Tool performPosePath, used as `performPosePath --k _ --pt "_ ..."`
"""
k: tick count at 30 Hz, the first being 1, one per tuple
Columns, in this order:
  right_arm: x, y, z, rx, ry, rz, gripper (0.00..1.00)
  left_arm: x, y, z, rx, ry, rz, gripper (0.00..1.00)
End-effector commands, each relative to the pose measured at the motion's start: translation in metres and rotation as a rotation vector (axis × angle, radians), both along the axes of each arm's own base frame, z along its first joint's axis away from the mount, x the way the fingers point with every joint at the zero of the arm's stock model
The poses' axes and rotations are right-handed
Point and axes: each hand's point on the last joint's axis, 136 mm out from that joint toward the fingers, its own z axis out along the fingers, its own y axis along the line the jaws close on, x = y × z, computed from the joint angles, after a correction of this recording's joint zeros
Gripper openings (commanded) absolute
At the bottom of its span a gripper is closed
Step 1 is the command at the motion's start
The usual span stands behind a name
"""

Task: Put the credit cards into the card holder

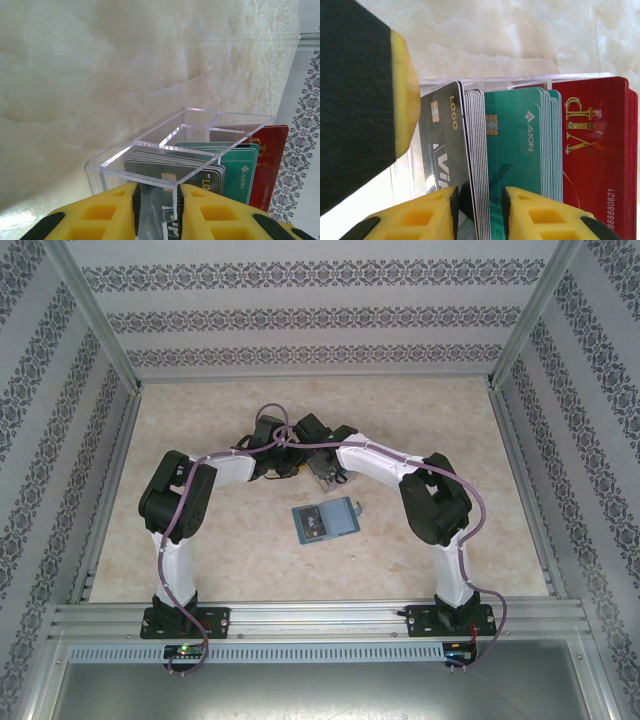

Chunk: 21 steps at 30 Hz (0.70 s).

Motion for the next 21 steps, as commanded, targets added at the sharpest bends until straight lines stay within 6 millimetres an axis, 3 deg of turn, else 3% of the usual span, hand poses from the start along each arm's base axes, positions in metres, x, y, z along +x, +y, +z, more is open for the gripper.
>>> performPosePath --k 1,13,19,21 --pt "0.009 -0.006 0.024 -0.010 -0.056 -0.006 0.23 -0.006 0.009 -0.011 0.033 0.029 0.007 0.27" --pt "0.008 -0.008 0.032 -0.003 -0.072 -0.004 0.19 -0.005 0.007 -0.010 0.032 0.026 0.005 0.27" --pt "0.003 -0.006 0.036 0.050 -0.055 -0.008 0.06 -0.007 0.007 -0.011 0.034 0.028 0.002 0.27" --pt "0.001 -0.004 0.038 0.072 -0.046 -0.012 0.06 -0.006 0.007 -0.009 0.035 0.022 0.001 0.27"
